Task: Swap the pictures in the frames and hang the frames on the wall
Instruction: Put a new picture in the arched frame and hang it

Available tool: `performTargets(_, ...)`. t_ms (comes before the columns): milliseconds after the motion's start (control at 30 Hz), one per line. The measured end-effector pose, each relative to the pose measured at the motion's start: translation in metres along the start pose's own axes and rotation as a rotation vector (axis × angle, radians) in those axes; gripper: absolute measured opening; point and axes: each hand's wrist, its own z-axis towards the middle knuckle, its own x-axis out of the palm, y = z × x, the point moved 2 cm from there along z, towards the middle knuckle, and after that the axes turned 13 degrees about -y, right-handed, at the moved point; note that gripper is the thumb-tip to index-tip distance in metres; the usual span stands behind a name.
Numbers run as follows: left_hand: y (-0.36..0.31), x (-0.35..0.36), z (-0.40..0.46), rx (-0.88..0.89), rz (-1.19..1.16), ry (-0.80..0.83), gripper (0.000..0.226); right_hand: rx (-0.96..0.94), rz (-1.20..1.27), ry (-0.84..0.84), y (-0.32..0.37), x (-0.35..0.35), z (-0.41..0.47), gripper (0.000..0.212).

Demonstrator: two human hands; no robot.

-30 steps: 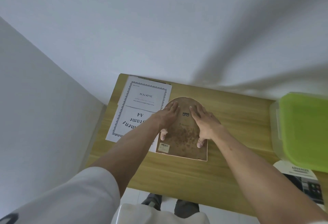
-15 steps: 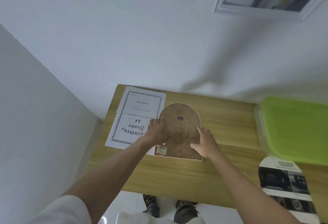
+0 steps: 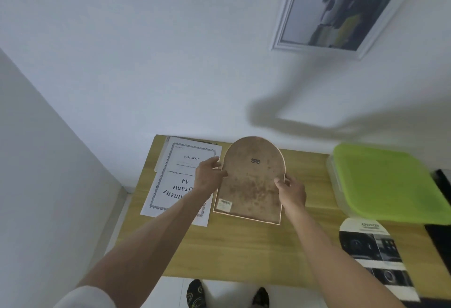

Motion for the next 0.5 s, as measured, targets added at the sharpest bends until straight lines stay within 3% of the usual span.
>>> performTargets(200,-0.04,-0.018,-0.011,0.015,-0.037,0.048,0.02,-0.122,0.024,0.063,0.035,-0.026,0.007,0.029)
performTargets(367,-0.091,-0.021,-0.038,0.113,-0.078,-0.05,0.018,-0.266,-0.024,0.041,0.075,-0.056,-0.009,0.053)
performTargets(500,-0.128,-0.007,-0.076,0.253,-0.031,-0.184,0.019,-0.48,0.016,0.116,0.127,-0.08,-0.032,0.048)
